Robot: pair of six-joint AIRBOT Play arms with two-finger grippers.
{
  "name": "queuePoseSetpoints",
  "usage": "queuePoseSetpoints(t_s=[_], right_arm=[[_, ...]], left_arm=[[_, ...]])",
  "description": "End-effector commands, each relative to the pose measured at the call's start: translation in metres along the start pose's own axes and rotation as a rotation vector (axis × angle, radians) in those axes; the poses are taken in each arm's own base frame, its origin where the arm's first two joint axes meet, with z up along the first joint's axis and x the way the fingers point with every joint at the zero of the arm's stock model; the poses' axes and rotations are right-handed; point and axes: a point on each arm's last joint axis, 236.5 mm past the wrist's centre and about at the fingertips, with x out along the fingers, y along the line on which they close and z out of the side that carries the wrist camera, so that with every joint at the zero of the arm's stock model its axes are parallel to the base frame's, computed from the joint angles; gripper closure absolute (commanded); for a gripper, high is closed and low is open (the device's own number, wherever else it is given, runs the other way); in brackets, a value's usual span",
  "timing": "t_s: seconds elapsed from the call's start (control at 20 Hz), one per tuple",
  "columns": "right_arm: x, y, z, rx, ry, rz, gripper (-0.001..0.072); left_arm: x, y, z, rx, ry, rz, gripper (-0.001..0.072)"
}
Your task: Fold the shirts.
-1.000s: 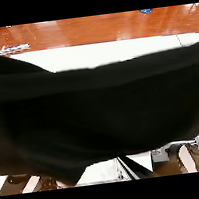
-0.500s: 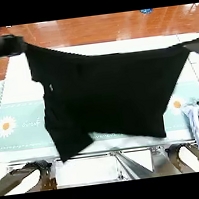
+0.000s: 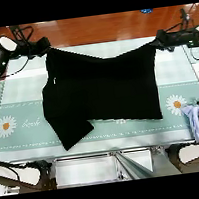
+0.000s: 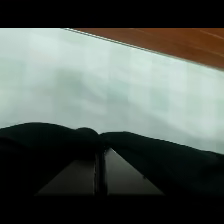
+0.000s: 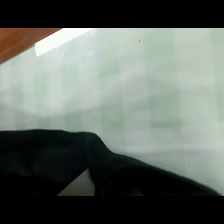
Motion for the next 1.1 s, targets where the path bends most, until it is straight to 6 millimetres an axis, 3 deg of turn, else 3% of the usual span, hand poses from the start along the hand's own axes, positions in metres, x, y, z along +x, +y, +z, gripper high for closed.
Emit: queuePoseSetpoints(t_s=[0.0, 0.3, 0.55, 0.7, 0.85, 1.05], right_arm=[[0.038, -0.014, 0.007, 0.05, 0.02, -0.002, 0.069], [0.036, -0.02, 0.007, 0.037, 0.024, -0.022, 0.069], [0.02, -0.03, -0.016, 0.05, 0.143, -0.011, 0.069], [-0.001, -0.059, -0.04, 0.057, 0.263, -0.068, 0.069], [-0.012, -0.082, -0.056, 0.054, 0.338, -0.145, 0.069], [0.003, -0.079, -0.073, 0.042, 0.397, -0.142, 0.069]], left_arm=[[0.026, 0.009, -0.007, -0.083, 0.028, -0.024, 0.0692], [0.03, 0.023, -0.011, -0.097, 0.048, -0.009, 0.0692], [-0.001, 0.039, -0.014, -0.034, 0.178, -0.017, 0.0692], [-0.018, 0.063, -0.042, -0.021, 0.329, -0.011, 0.0692], [-0.018, 0.085, -0.074, -0.019, 0.462, 0.025, 0.0692], [-0.005, 0.09, -0.114, -0.019, 0.602, 0.013, 0.0692]])
